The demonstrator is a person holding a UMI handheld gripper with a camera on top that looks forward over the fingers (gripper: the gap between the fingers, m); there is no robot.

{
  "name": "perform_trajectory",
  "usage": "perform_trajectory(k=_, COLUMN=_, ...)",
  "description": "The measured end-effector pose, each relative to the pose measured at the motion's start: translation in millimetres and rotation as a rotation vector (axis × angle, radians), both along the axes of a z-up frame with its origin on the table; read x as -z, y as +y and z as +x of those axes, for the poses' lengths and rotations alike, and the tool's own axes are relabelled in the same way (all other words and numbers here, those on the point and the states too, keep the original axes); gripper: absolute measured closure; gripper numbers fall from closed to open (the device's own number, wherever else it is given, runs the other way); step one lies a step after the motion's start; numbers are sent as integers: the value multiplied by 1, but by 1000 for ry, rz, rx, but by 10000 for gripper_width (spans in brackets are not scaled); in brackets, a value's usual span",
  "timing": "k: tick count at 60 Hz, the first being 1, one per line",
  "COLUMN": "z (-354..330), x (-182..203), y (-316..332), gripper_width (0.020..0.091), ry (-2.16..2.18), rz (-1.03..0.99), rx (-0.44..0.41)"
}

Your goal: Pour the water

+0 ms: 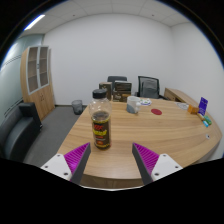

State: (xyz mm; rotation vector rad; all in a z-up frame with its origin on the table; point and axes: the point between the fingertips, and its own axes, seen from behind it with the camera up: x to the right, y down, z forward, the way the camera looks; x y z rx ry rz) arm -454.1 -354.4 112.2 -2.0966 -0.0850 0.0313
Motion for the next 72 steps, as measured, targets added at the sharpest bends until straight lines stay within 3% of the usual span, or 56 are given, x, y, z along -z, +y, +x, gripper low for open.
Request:
perform_trajectory(k=10, z=-36, x=2, y=70, gripper_width=249, ry=13, rz=76, rx=54)
perform_trajectory(k=17, z=-39, x=8, y=114, gripper_width=296, ry=-9, rz=127, rx=89)
perform_trajectory(k=21, z=-38, x=15, y=128, gripper_width=383, ry=-16, rz=136, rx=107)
perform_trajectory(k=26, z=-39, x=21, y=142, gripper_width=568, ry=-3, rz=147, rx=111)
perform_trajectory(k=38, z=-42, x=23, y=156, gripper_width=721, ry=-3, rz=177, rx=72)
perform_trajectory(k=49, z=-54, x=9, y=168, gripper_width=748, ry=13, rz=162, rx=24)
perform_trajectory(k=64, z=-77, x=-102, y=261, gripper_width=749, ry=544, rz=233, rx=-7)
perform_trajectory(k=72, z=-66, x=-150, y=325, gripper_width=750, ry=909, rz=247, rx=43)
